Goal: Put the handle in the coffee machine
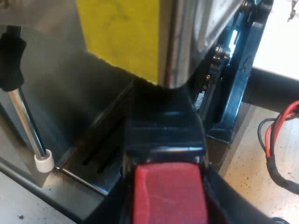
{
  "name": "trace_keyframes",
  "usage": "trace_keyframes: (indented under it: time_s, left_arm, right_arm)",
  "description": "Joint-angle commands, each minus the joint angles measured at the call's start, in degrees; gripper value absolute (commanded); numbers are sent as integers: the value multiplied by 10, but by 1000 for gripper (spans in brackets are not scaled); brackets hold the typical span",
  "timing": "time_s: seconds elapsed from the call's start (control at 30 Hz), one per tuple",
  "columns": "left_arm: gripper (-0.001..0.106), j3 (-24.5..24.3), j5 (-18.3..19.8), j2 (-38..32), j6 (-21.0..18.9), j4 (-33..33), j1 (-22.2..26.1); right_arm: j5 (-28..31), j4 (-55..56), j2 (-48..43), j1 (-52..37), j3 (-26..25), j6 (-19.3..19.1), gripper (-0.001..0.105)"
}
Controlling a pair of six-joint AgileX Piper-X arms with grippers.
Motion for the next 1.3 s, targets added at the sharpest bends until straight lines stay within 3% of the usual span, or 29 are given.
trace_keyframes:
  time_s: [0.03, 0.13, 0.17, 0.2, 0.3, 0.37, 0.43, 0.47, 0.67, 0.9, 1.03, 1.1, 1.17, 1.2, 1.27, 1.3]
  left_arm:
    - [0, -15, 111, -18, 8, -20, 3]
    - [0, -15, 105, -18, 24, -14, 3]
    - [2, -15, 93, -18, 57, 5, 3]
    - [3, -15, 90, -18, 60, 9, 3]
    - [28, -15, 59, -18, 63, 41, 3]
    - [57, -15, 54, -18, 63, 52, 3]
    - [71, -15, 55, -18, 66, 54, 3]
    - [72, -15, 55, -18, 68, 54, 3]
    - [67, -15, -11, -18, 68, 55, 19]
    - [67, -15, -13, -23, 71, 57, 80]
    - [64, -21, 26, -50, 73, 66, 123]
    - [56, -30, 37, -65, 73, 69, 135]
    - [36, -46, 19, -77, 71, 69, 139]
    - [31, -51, 9, -77, 70, 69, 139]
    - [0, -73, -28, -74, 52, 70, 137]
    - [1, -76, -31, -74, 50, 70, 137]
  right_arm:
    - [-18, -51, -4, -2, -13, -13, 19]
    - [-18, -71, -4, -2, -13, -34, 19]
    - [-18, -76, -4, -2, -13, -37, 19]
    - [-18, -76, -4, -2, -13, -37, 19]
    - [-18, -79, -4, -2, -13, -37, 19]
    - [1, -94, -5, -2, -13, -41, 19]
    - [1, -105, -5, -2, -13, -51, 19]
    - [1, -112, -5, -1, -13, -56, 19]
    - [9, -122, -9, 0, -13, -63, 19]
    - [9, -122, -9, 0, -13, -63, 19]
    - [9, -122, -9, 0, -13, -63, 19]
    - [9, -122, -9, 0, -13, -62, 19]
    - [9, -122, -9, 0, -13, -61, 19]
    - [9, -122, -9, 0, -13, -61, 19]
    - [9, -122, -9, 0, -13, -61, 19]
    - [11, -122, -9, 0, -13, -61, 19]
